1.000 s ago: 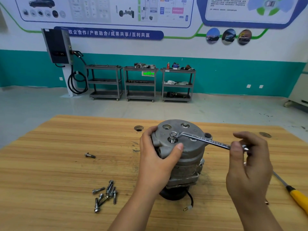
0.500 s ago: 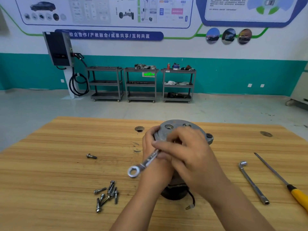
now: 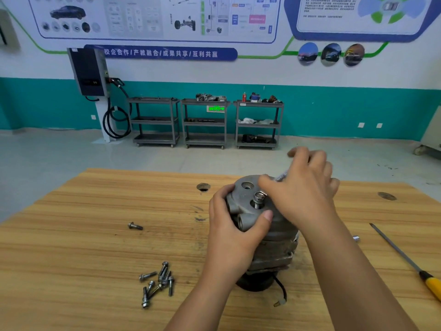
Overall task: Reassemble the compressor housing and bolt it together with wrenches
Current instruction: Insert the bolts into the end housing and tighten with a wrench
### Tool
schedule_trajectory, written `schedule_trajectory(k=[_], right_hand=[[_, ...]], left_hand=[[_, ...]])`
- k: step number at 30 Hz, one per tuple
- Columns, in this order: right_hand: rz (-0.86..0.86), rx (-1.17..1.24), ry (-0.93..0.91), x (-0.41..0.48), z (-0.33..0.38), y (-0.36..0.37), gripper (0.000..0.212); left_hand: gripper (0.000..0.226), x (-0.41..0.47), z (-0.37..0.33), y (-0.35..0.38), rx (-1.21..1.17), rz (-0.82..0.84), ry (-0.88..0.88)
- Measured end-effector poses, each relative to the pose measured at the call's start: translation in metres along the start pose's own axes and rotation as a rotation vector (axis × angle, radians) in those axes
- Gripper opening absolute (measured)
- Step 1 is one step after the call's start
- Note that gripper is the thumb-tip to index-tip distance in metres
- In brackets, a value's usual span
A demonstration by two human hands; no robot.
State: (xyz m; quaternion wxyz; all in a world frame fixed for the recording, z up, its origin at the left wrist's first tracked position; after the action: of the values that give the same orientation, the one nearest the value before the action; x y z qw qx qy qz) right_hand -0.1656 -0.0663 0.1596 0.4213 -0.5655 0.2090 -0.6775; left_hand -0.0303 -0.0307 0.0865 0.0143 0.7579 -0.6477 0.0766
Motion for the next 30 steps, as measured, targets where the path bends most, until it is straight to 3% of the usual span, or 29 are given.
schedule_trajectory(k=[2, 5, 7, 12, 16, 19, 22, 25, 27, 30], right_hand=[[-0.011, -0.042, -0.027, -0.011, -0.003, -0.003, 0.069], [0.126, -0.168, -0.015, -0.03, -0.017, -0.007, 0.074], [0.103, -0.192, -0.042, -0.043, -0.023, -0.018, 0.073], [-0.194, 0.134, -0.268, -0.078, -0.017, -0.059, 0.011], [-0.213, 0.361, -0.309, -0.094, -0.006, -0.065, 0.017], [-0.26, 0.302, -0.437, -0.105, 0.018, -0.063, 0.012], [-0.307, 0.301, -0.568, -0.112, 0.043, -0.053, 0.021], [-0.263, 0.336, -0.686, -0.108, 0.06, -0.044, 0.02], [-0.198, 0.337, -0.754, -0.098, 0.072, -0.037, 0.013], [-0.148, 0.404, -0.782, -0.075, 0.087, -0.034, 0.015]], left_hand=[[0.063, 0.0, 0.001, 0.0, -0.008, 0.005, -0.003], [0.063, 0.0, 0.003, -0.003, 0.002, -0.007, 0.002], [0.062, 0.001, 0.005, -0.003, -0.002, -0.002, 0.001], [0.063, 0.004, 0.008, -0.002, -0.019, 0.013, -0.018], [0.06, 0.004, 0.008, -0.001, -0.029, 0.015, -0.014], [0.062, 0.005, 0.007, -0.001, -0.033, 0.001, -0.003], [0.061, 0.004, 0.004, 0.0, -0.055, 0.004, 0.003], [0.063, 0.006, 0.006, 0.001, -0.142, 0.044, -0.037], [0.055, 0.011, 0.014, -0.001, -0.08, 0.035, -0.049], [0.046, 0.005, 0.017, 0.004, 0.221, 0.095, -0.105]])
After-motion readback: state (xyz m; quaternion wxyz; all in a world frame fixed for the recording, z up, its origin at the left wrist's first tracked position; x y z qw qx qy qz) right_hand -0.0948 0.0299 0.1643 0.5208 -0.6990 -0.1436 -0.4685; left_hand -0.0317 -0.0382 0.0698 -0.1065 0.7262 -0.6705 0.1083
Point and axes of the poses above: each hand's wrist, its own x-axis towards the middle knuckle, its own y-axis out of the palm, z = x × y, the point moved 6 cm from there along x, towards the middle knuckle, and after that the axes turned 15 degrees about -y, right-handed, at the moved point
